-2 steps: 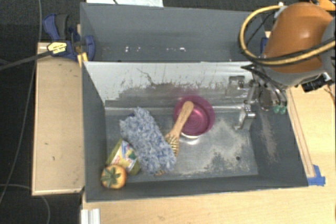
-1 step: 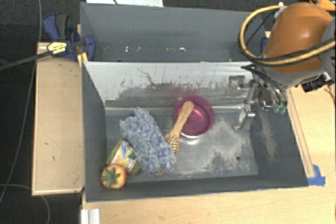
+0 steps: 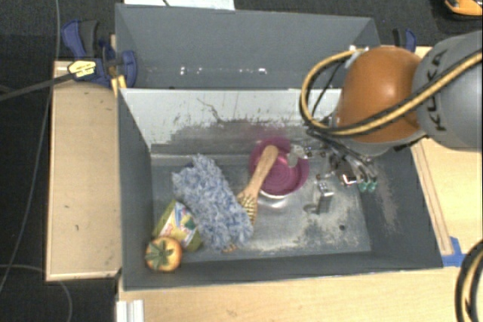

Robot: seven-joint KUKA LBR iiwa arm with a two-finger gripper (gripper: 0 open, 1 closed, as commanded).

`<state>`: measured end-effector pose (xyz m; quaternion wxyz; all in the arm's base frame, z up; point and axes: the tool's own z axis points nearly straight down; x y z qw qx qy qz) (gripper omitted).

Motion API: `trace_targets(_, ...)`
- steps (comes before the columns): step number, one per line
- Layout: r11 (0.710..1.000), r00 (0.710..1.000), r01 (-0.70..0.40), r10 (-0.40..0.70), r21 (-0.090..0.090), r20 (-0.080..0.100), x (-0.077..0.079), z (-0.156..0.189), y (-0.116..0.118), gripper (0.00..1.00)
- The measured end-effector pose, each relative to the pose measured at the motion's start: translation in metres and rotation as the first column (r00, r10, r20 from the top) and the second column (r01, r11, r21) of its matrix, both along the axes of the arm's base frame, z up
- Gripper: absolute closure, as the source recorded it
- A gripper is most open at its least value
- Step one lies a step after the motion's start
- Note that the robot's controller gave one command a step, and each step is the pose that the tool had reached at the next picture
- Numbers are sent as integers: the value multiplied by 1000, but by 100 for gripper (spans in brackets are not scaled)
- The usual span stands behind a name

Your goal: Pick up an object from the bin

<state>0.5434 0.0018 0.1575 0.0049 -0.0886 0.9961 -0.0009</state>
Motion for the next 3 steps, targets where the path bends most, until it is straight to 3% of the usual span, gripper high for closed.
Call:
trace_targets(1, 1000, 1000, 10, -10, 0, -7, -13, -39, 0, 0)
trace_targets(2, 988, 988, 157, -157, 3, -12, 26, -67, -21, 100)
trace_targets(3, 988, 988, 156, -156, 3, -13, 26, -67, -21, 100)
